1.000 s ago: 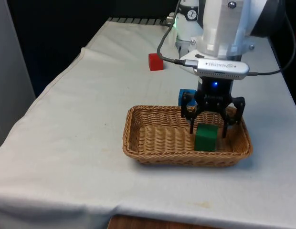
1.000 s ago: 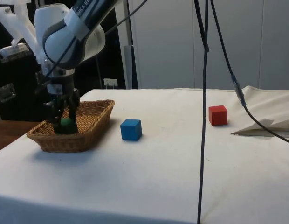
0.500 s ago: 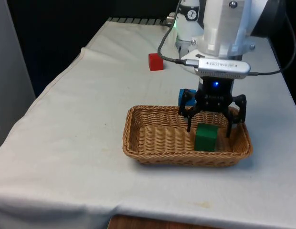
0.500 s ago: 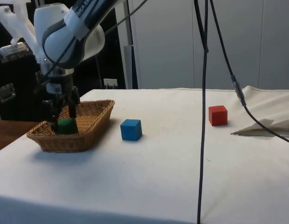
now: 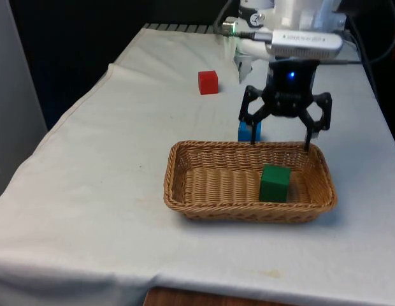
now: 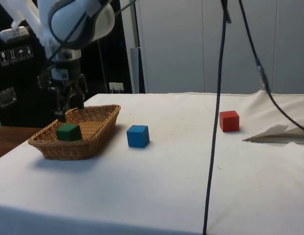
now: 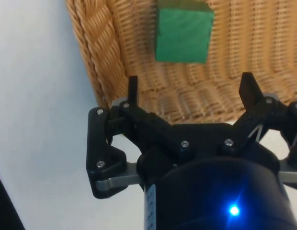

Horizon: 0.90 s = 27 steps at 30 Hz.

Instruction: Pick up exactly two blocks and place them into the basket.

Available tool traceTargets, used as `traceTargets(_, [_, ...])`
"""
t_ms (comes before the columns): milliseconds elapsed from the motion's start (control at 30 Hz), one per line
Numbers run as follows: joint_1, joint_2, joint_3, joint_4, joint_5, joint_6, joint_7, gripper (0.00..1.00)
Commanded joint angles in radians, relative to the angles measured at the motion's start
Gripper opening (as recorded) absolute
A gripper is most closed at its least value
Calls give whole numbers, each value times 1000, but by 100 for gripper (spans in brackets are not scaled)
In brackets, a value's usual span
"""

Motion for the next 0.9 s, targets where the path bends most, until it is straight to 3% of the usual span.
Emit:
traceTargets(0, [10, -28, -8, -31, -12, 2, 8, 100])
traceTargets(33, [11, -40, -7, -43, -17, 3, 9, 100])
traceTargets(67, [2, -25, 0, -26, -10, 0, 2, 100])
traceTargets(100, [12, -51, -7, -56, -21, 4, 10, 100])
traceTargets(167, [15, -88, -8, -96, -34, 7, 13, 100])
traceTargets(300, [20, -130, -7, -143, -53, 13, 19, 100])
traceTargets(333, [9, -119, 1, -125, -45, 1, 9, 100])
traceTargets(367, [21, -151, -6, -166, -65, 15, 25, 100])
traceTargets(600, [27, -221, -5, -243, -101, 21, 41, 100])
traceTargets(633, [17, -208, 3, -223, -92, 4, 30, 100])
traceTargets(667, [28, -239, -4, -264, -110, 22, 44, 100])
traceTargets(733, [29, -256, -3, -283, -120, 23, 48, 100])
traceTargets(833, [29, -291, 0, -324, -141, 26, 58, 100])
traceTargets(867, [19, -271, 8, -296, -125, 8, 44, 100])
